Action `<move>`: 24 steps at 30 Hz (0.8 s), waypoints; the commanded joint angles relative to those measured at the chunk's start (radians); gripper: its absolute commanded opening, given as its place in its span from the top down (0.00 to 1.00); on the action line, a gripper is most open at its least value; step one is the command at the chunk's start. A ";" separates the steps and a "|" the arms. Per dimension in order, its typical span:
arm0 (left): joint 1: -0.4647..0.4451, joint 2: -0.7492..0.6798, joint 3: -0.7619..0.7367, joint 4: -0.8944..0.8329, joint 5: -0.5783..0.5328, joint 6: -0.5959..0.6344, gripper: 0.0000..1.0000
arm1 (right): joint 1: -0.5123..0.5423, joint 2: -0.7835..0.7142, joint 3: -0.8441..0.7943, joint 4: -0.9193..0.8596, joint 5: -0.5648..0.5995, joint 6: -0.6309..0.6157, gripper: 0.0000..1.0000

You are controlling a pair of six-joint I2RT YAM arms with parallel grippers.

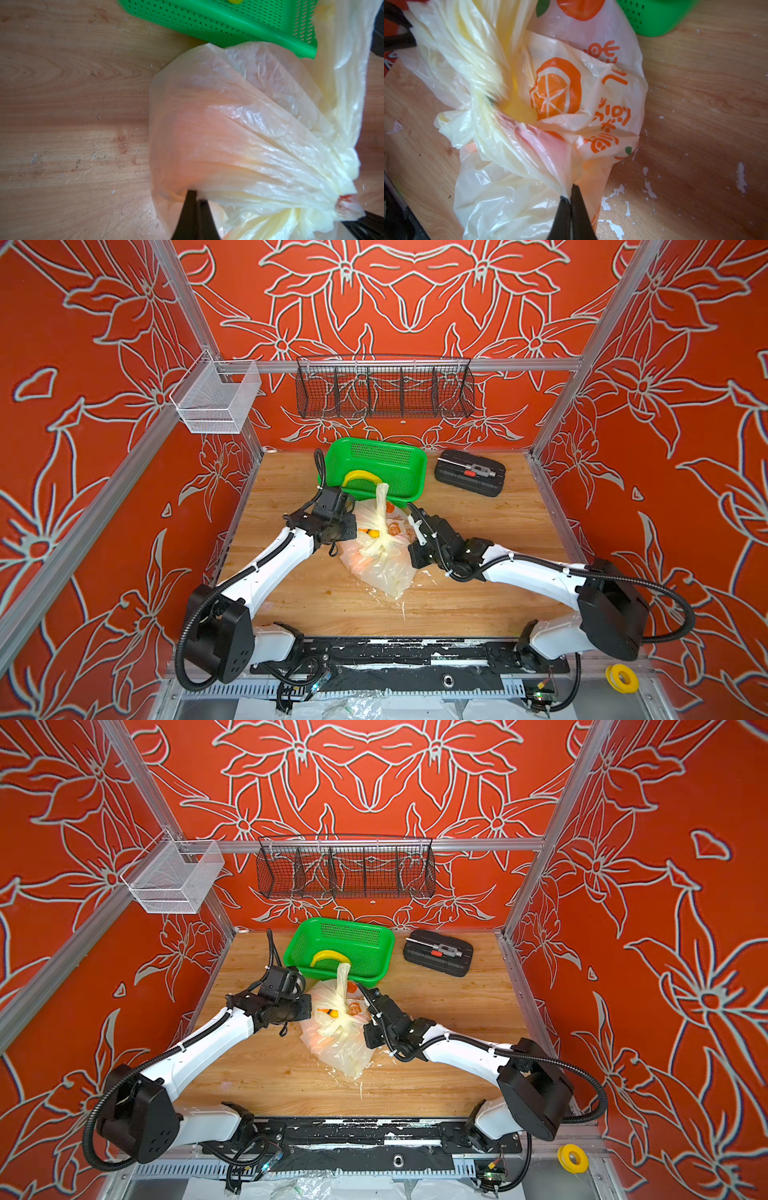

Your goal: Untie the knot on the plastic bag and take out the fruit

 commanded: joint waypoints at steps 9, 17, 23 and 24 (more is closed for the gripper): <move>0.008 -0.088 0.024 0.008 0.112 -0.011 0.57 | 0.014 -0.038 0.155 -0.112 -0.061 -0.057 0.63; -0.006 -0.111 0.061 0.017 0.109 0.043 0.45 | 0.032 0.034 0.235 -0.078 -0.056 -0.102 0.57; -0.009 -0.008 0.132 0.039 0.181 0.124 0.40 | 0.032 0.137 0.295 -0.068 -0.126 -0.119 0.46; -0.009 0.013 0.151 0.028 0.186 0.135 0.40 | 0.032 0.150 0.299 -0.063 -0.132 -0.118 0.46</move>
